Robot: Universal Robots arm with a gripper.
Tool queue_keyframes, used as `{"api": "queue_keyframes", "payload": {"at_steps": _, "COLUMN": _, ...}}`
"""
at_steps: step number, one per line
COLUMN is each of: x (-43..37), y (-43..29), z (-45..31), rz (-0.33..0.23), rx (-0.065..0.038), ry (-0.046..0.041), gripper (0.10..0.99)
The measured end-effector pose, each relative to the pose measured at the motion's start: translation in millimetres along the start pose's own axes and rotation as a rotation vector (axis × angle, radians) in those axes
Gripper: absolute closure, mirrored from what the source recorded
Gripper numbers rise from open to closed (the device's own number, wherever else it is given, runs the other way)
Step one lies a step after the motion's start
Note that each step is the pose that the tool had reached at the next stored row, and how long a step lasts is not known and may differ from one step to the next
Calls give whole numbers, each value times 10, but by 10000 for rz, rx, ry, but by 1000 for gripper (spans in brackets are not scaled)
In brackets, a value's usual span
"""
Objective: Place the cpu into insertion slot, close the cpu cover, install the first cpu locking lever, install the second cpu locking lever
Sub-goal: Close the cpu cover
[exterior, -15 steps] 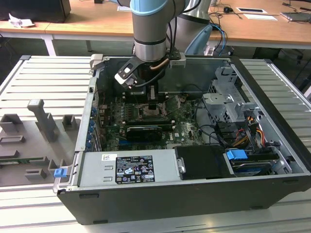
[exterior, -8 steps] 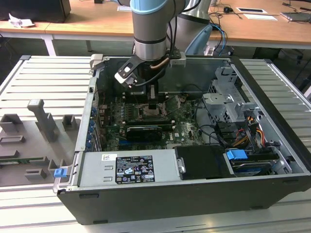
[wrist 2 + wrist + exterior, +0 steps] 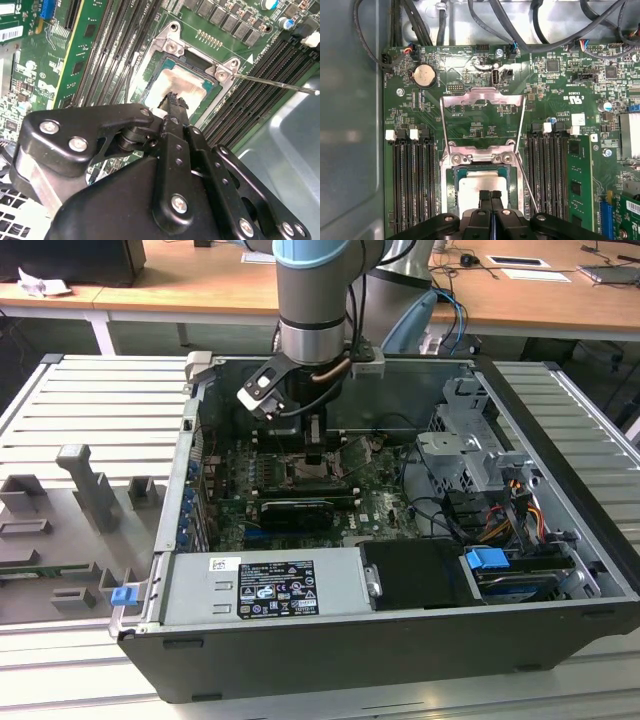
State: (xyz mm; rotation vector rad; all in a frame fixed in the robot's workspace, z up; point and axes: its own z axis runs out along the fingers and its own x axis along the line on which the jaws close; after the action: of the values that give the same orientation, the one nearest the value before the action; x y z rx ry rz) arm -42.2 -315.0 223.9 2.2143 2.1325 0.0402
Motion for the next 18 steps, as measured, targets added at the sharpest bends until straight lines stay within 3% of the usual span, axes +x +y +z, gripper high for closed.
{"api": "queue_keyframes", "payload": {"at_steps": 18, "x": -3, "y": 5, "z": -95, "rz": 1, "rx": 1, "ry": -1, "gripper": 980}}
